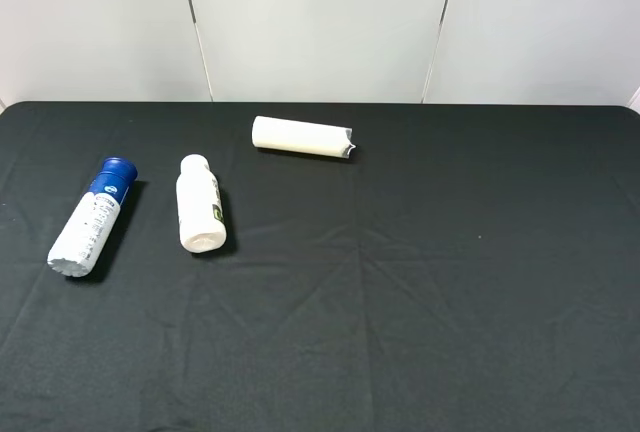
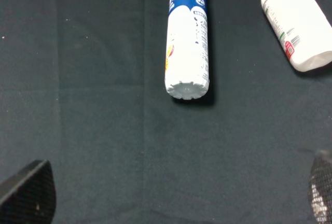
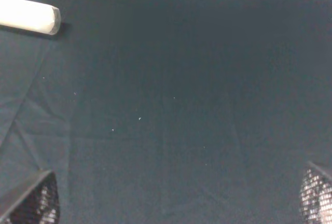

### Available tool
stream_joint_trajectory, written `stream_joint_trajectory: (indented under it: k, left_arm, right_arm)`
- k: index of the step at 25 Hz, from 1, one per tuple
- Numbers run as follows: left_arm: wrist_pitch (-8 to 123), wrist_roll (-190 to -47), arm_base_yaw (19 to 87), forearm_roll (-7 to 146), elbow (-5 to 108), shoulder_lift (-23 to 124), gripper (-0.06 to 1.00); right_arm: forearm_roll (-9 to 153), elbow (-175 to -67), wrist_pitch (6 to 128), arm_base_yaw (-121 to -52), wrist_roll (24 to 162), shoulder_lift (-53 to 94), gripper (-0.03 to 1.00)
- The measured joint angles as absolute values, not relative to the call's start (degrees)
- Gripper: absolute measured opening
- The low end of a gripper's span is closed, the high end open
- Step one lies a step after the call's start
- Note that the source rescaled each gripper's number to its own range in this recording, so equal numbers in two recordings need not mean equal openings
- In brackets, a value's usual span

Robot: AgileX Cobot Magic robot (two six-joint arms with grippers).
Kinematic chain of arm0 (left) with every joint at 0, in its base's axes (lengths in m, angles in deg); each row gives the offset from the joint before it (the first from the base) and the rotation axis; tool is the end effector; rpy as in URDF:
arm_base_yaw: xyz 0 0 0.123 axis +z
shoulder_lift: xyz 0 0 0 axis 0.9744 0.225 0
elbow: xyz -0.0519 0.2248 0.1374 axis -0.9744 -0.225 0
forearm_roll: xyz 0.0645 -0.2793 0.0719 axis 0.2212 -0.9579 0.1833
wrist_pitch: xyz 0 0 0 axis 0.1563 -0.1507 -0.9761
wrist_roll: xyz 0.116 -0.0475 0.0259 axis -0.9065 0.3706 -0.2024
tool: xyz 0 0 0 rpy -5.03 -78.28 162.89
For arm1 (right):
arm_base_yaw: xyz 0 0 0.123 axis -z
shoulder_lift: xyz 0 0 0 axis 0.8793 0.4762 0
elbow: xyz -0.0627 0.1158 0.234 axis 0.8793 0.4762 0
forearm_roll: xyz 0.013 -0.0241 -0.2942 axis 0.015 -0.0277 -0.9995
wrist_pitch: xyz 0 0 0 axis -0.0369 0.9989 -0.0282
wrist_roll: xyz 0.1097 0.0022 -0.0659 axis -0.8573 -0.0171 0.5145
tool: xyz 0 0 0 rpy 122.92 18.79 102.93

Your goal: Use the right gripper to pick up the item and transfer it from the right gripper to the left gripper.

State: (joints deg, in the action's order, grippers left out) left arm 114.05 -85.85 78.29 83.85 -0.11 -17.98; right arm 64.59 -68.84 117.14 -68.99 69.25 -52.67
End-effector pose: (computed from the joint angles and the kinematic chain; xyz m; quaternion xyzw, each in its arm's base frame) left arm 0.0974 0.0035 0.2711 0.0016 0.8744 0.0175 0.4849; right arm 0.0850 0.0128 0.2819 -0.0508 0.8447 0.0450 0.5309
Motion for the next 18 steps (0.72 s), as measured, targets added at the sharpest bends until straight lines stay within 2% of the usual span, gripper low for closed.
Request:
stream_joint_trajectory:
  k: [8,18]
  left_arm:
    - [114.05,-85.95,78.29,83.81,-0.11,-17.98,0.93]
    - [113.93,-85.95,78.29,83.78,-0.04,-22.61,0.93]
  right_arm:
    - [64.59,-68.84,117.14,-68.72,69.25,-52.67,1.00]
    - [64.64,-68.84,117.14,-62.55,69.25,-52.67,1.00]
